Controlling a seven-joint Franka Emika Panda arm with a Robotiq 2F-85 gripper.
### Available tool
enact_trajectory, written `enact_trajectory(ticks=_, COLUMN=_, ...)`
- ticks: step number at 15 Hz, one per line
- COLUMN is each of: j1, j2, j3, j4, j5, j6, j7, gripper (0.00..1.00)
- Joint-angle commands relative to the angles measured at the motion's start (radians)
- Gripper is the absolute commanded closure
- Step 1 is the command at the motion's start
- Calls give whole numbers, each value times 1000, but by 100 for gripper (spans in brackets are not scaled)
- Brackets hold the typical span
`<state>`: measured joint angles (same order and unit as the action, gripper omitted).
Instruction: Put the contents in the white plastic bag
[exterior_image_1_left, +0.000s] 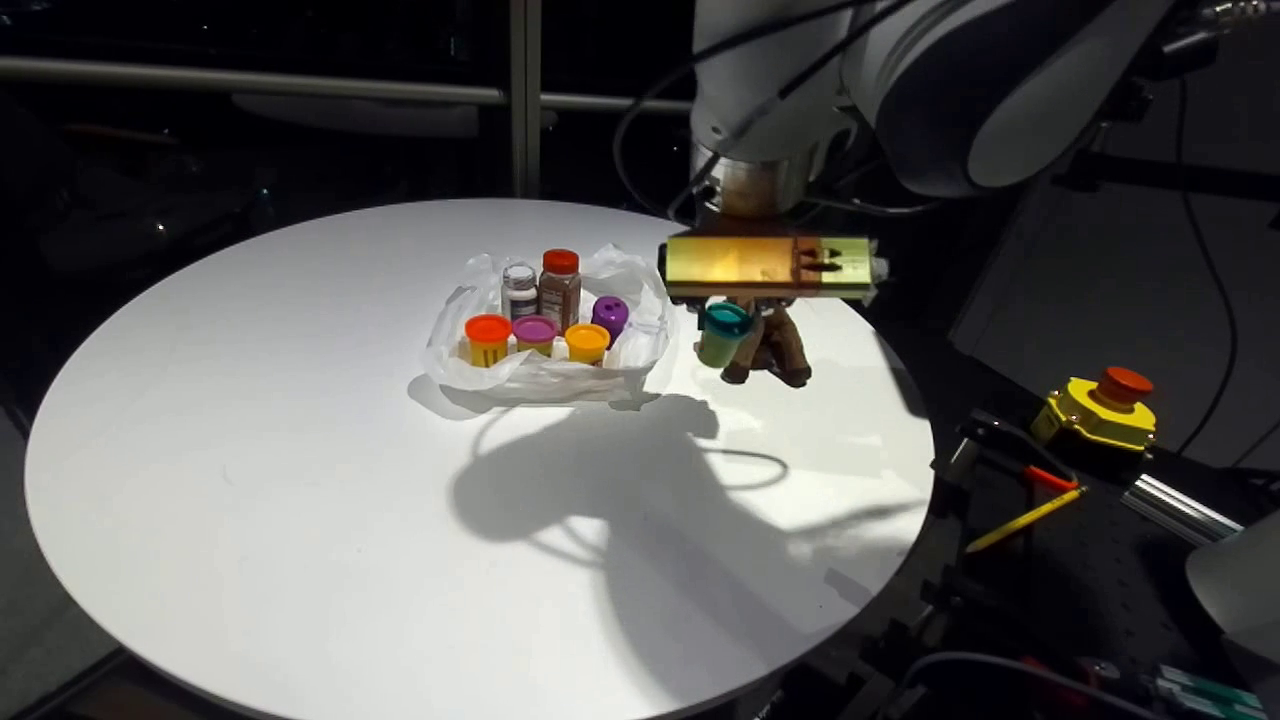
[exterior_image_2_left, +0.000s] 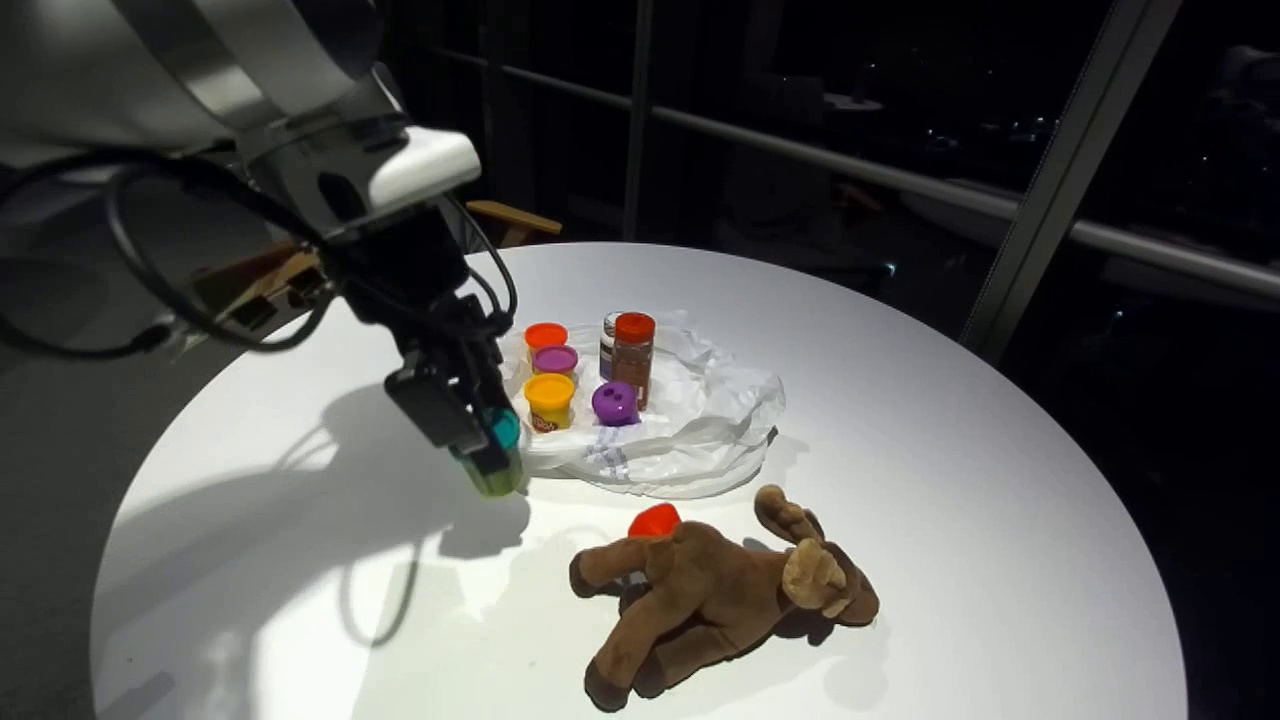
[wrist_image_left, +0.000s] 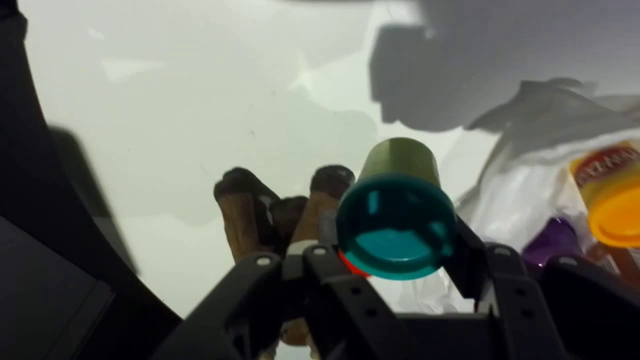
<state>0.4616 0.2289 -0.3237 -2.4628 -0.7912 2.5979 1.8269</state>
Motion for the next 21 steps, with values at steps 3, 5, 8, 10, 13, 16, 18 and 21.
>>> enact_trajectory(ticks=3, j1=-116, j2=79, j3=189, j4=291, j5=-100, j6=-285, j7=77, gripper=73)
enact_trajectory(ticks=5, j1=-165, j2=150, j3=224, j4=392, j5=-86, j6=-320, j7=48, gripper=73)
enact_trajectory(ticks=8, j1=-216, j2=265, j3=241, j4=526, j5=-72, j6=-316, j7=33, gripper=73)
enact_trajectory(ticks=10, j1=-240, j2=339, j3=238, j4=609, j5=-62, j6=-310, j7=25, gripper=73)
enact_trajectory(ticks=13, j1=-262, j2=413, j3=231, j4=701, j5=-49, j6=-301, j7=23, gripper=73)
enact_trajectory(ticks=16, j1=-281, j2=473, j3=228, j4=772, j5=-26, j6=-293, j7=8, gripper=73)
enact_trajectory(ticks=18, j1=-298, j2=510, j3=233, j4=803, j5=5, j6=-277, j7=-14, gripper=73)
enact_trajectory(ticks=21, j1=-316, j2=550, j3=230, j4=830, j5=65, j6=-244, j7=-49, gripper=37)
